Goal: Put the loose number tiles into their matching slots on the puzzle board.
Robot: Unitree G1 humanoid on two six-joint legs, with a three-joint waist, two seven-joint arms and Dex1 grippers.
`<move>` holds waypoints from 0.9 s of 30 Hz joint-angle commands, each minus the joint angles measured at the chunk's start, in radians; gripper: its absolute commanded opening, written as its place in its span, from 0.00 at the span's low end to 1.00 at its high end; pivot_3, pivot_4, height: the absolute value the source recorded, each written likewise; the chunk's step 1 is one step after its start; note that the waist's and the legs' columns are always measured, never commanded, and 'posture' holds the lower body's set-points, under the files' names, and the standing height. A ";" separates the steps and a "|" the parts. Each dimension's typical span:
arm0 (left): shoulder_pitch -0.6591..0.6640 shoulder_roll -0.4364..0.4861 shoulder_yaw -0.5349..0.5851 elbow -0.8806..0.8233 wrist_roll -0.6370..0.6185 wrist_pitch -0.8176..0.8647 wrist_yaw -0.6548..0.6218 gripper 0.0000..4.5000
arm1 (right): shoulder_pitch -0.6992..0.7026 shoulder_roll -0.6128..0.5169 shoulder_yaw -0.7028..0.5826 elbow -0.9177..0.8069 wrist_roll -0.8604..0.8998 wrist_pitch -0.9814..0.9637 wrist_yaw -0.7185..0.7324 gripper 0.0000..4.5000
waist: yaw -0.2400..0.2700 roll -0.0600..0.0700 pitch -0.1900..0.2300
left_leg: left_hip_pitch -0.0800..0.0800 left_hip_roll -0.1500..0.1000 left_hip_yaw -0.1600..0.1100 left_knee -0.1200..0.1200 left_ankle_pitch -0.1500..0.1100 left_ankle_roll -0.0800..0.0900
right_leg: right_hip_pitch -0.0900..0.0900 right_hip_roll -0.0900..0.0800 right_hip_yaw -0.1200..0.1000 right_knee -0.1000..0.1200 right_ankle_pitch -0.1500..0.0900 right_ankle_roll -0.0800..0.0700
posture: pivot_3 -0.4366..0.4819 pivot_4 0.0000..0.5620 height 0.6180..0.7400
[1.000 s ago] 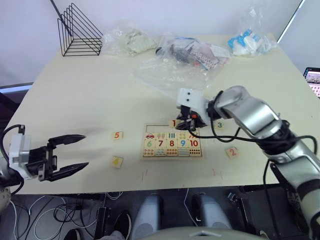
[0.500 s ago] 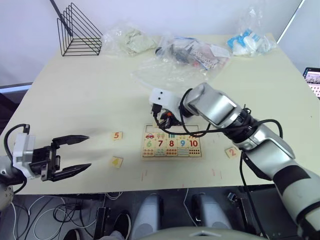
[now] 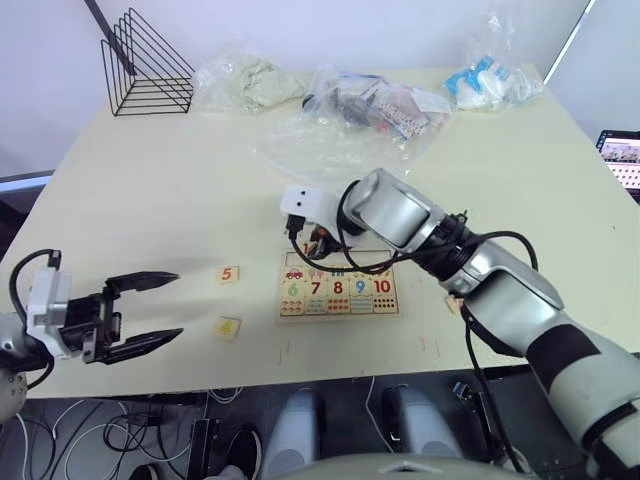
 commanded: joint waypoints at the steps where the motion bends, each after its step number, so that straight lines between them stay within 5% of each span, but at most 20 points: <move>1: -0.012 0.015 0.001 -0.002 -0.007 -0.010 -0.029 1.00 | -0.044 0.035 -0.021 0.036 -0.018 -0.034 0.014 0.18 | 0.000 0.000 0.000 | 0.000 0.000 0.000 0.000 0.000 0.000 | 0.000 0.000 0.000 0.000 0.000 0.000 | 0.48 0.27 1.00; 27: -0.015 0.014 -0.007 0.004 0.000 -0.023 -0.029 1.00 | -0.068 0.139 -0.051 0.201 -0.091 -0.099 0.059 0.18 | 0.000 0.004 0.002 | 0.000 0.000 0.000 0.000 0.000 0.000 | -0.001 0.000 0.001 0.001 0.000 0.000 | 0.48 0.27 1.00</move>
